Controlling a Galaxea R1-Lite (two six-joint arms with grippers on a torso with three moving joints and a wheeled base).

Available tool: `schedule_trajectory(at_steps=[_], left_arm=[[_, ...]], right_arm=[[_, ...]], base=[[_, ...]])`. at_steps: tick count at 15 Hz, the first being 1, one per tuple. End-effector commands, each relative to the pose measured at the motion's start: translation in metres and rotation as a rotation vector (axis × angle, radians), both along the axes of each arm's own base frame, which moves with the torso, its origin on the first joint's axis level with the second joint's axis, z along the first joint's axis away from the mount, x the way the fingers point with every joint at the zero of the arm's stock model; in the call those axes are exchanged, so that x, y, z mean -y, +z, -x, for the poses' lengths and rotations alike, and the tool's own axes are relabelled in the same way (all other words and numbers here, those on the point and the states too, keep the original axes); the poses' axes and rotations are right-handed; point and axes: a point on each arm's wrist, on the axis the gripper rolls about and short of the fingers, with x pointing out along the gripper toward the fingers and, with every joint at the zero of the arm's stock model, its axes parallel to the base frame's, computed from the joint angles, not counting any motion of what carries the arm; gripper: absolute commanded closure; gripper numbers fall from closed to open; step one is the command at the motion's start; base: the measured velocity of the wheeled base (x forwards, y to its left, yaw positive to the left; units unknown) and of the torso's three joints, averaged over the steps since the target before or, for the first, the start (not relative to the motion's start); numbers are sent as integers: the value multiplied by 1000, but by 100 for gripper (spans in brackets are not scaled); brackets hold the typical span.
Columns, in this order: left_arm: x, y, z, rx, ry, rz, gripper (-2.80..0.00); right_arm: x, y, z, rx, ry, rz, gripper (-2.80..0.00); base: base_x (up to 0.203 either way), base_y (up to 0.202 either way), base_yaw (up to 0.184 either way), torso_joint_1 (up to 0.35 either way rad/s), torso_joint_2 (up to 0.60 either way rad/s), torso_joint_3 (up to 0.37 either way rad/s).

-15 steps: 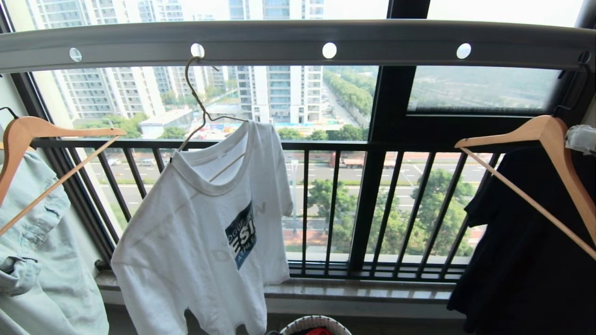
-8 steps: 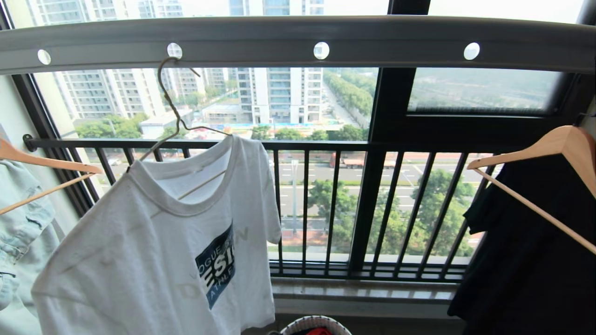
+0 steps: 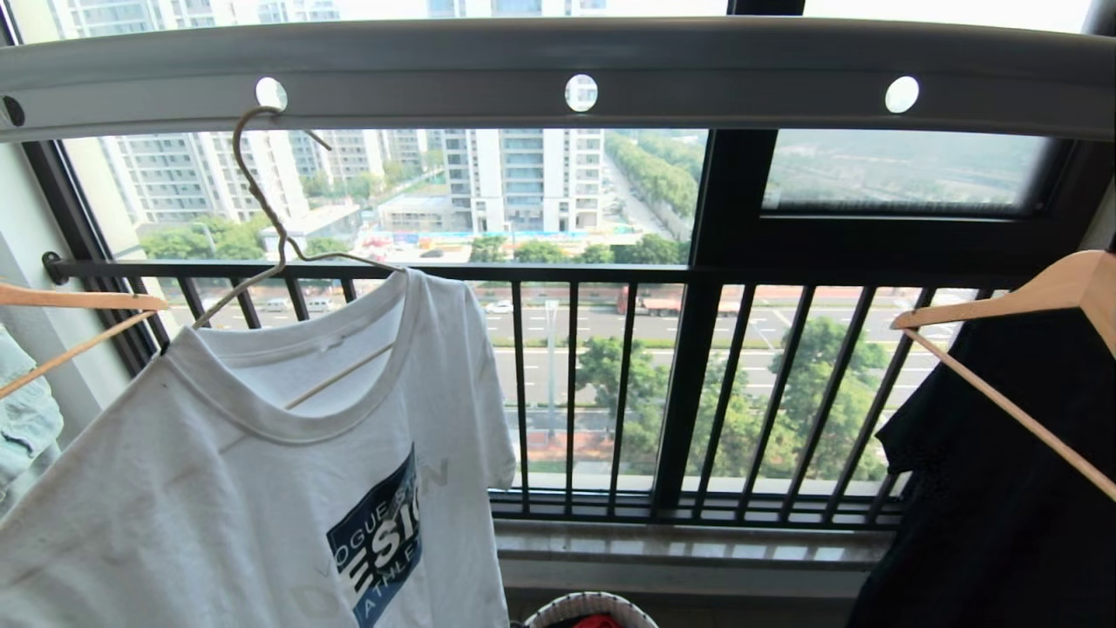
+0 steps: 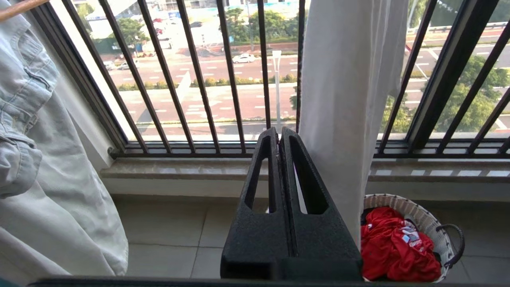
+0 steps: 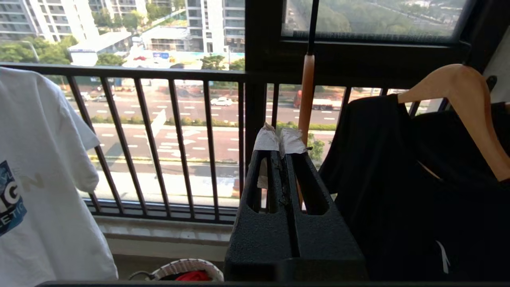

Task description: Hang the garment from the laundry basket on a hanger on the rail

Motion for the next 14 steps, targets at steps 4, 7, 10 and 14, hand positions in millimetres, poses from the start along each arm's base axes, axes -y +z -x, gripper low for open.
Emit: schedule_trajectory(at_steps=[4,7,10,14], left_arm=[[1,-39,-12,5,-37,-33,0],[1,-39,-12,4,-35,-39,0],[1,-39,-12,4,-33,-33,0],[1,-39,-12,5,-34,-30,0]], right_arm=[[-5,-92,20,-64,-34,9,0],[-6,-152,8,-150,32,61,0],[-6,-198,-10,-160,50,125,0],[-6,-220,-29,-9,43,131,0]], base=[[0,0,0,0,0,0],[0,0,0,0,0,0],[0,0,0,0,0,0],[0,0,0,0,0,0]])
